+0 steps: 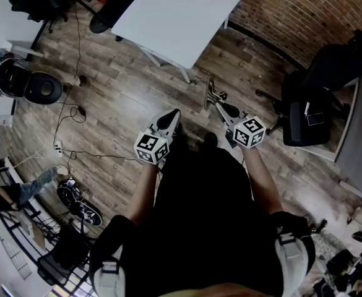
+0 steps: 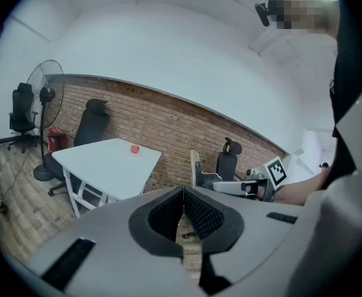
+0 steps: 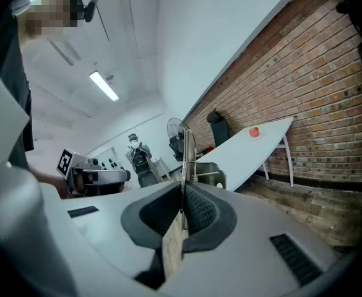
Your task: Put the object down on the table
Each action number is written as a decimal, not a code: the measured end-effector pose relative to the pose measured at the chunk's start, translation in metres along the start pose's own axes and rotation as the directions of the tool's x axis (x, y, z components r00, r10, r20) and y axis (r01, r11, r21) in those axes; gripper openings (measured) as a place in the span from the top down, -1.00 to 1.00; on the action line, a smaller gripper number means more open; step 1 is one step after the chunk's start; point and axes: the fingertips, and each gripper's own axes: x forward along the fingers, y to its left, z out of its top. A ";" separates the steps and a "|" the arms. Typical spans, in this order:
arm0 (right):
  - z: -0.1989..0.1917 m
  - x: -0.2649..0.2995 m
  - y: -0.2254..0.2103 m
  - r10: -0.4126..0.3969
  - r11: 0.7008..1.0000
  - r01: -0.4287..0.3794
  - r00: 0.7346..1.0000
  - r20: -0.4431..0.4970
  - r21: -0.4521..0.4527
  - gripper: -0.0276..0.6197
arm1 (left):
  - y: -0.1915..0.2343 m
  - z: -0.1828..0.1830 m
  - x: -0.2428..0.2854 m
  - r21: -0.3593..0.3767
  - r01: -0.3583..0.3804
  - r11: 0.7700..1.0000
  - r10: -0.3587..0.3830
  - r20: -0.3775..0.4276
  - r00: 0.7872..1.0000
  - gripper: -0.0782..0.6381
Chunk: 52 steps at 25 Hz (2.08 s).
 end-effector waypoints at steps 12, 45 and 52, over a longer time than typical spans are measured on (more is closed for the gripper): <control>-0.001 0.032 0.024 -0.052 0.998 0.052 0.999 -0.013 -0.020 0.91 | 0.048 0.011 -0.019 -0.014 0.033 0.999 -0.033 0.018 0.999 0.71; -0.003 0.154 0.073 -0.176 0.984 0.176 0.984 -0.003 -0.042 0.91 | 0.188 0.020 -0.066 -0.025 0.132 0.991 -0.131 0.012 0.991 0.72; 0.000 0.164 0.072 -0.207 0.978 0.208 0.978 0.013 -0.026 0.91 | 0.200 0.031 -0.058 -0.003 0.170 0.985 -0.170 0.003 0.985 0.72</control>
